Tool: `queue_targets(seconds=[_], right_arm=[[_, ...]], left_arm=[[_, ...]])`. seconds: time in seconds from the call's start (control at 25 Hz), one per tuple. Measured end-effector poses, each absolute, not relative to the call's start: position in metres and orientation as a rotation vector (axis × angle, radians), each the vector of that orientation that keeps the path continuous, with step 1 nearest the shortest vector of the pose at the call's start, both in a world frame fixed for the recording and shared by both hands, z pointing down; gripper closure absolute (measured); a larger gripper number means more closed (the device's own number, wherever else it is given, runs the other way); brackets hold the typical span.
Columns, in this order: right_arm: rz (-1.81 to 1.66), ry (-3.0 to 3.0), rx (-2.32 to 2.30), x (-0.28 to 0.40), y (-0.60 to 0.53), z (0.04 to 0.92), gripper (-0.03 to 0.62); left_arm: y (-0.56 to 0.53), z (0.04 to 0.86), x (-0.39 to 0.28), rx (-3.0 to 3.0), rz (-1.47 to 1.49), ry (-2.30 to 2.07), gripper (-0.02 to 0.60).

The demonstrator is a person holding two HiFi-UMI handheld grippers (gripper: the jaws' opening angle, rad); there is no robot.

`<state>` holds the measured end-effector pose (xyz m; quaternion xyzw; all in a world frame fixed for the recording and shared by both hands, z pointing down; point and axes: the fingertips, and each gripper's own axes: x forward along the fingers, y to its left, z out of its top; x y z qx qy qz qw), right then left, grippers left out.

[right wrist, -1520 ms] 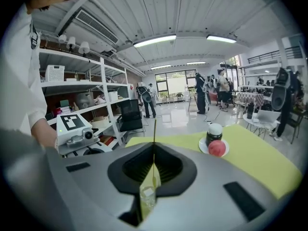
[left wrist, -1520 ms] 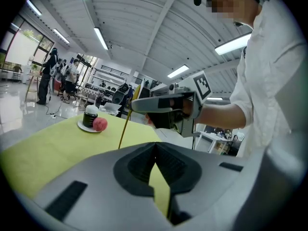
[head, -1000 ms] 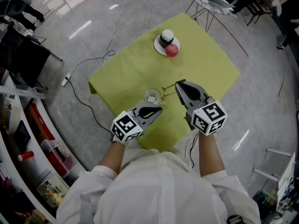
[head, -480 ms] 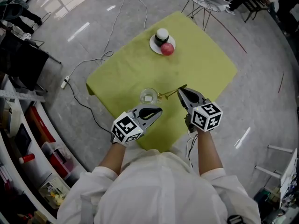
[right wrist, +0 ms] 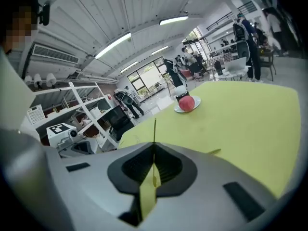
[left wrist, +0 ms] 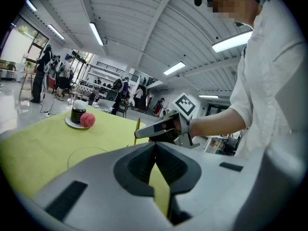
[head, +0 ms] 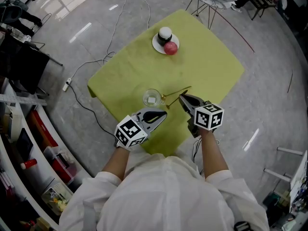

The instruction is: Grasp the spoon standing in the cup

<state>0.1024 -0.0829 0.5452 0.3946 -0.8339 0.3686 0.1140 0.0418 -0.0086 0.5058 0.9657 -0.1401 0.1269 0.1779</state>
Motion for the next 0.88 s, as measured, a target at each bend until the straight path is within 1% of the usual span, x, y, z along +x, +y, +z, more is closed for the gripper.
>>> queue_targets(seconds=[0.4,0.64,0.76,0.8,0.88], right_arm=[[1.141,-2.381,1.174,0.113,-0.087,0.562,0.585],[1.092,-2.358,1.205,0.118,-0.088,0.563,0.583],[1.015,-2.325,1.216,0.123,-0.089,0.565,0.580],[0.979,-2.304,1.218,0.125,-0.089,0.566,0.572],[0.917,-2.258,1.222,0.128,-0.089,0.568,0.502]], left_arm=[[-0.006,0.508,0.045,2.729,0.372,-0.381,0.577],[-0.005,0.509,0.047,2.728,0.377,-0.369,0.577],[-0.005,0.508,0.048,2.731,0.375,-0.364,0.577],[-0.005,0.507,0.048,2.731,0.375,-0.364,0.577],[-0.004,0.507,0.048,2.733,0.375,-0.362,0.577]])
